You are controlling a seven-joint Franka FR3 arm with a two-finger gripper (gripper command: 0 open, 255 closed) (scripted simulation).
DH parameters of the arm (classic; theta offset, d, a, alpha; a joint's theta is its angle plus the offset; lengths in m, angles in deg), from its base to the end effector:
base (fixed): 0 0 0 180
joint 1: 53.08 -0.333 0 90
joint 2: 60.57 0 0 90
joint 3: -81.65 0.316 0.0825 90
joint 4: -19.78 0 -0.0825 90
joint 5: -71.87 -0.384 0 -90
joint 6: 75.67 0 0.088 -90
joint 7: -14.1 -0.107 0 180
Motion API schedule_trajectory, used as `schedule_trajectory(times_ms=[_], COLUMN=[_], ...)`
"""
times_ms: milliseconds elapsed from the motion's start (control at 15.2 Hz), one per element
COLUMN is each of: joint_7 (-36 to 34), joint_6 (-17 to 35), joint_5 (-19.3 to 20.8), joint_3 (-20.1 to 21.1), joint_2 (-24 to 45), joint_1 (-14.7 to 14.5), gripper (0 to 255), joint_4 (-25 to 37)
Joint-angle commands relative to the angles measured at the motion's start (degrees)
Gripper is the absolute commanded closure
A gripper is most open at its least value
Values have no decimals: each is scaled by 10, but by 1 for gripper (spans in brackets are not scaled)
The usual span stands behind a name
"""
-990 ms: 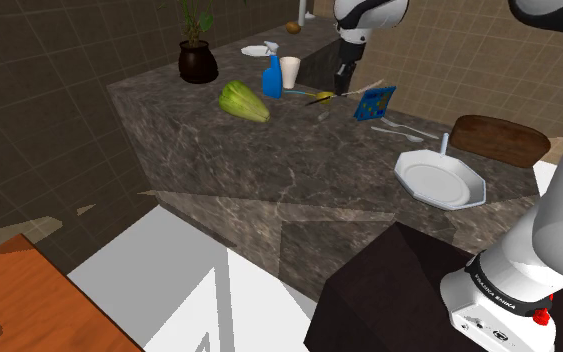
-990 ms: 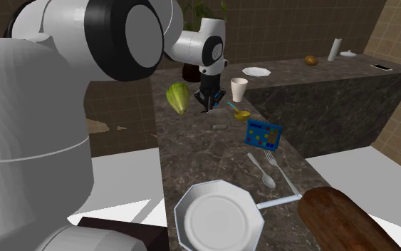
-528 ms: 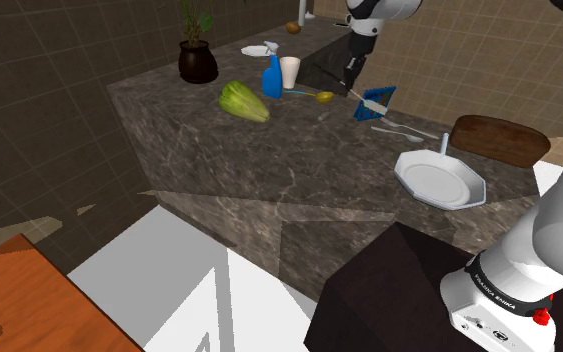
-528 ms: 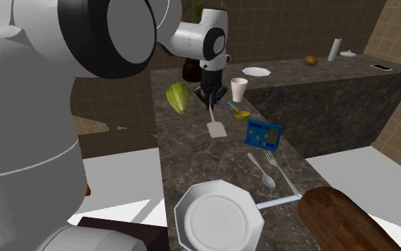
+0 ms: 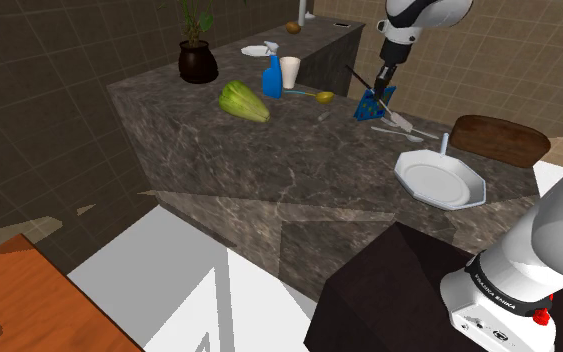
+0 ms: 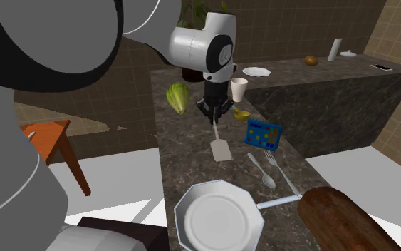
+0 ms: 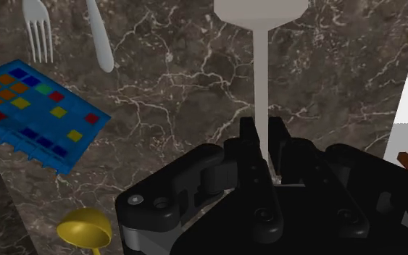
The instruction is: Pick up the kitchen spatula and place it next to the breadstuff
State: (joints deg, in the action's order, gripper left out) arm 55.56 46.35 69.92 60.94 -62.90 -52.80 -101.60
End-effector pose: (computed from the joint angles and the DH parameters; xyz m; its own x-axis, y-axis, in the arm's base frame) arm 0.5033 -0.1929 0.4341 0.9408 0.3326 0.0656 0.3334 -0.9428 -0.0008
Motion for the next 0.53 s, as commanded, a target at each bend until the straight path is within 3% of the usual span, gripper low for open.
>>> schedule_trajectory(times_ms=[0,462], joint_7=[7,27], joint_6=[2,0], joint_5=[16,77], joint_3=[-7,-27], joint_2=[-39,-174], joint_1=[8,50], gripper=[255,255], joint_4=[-39,-165])
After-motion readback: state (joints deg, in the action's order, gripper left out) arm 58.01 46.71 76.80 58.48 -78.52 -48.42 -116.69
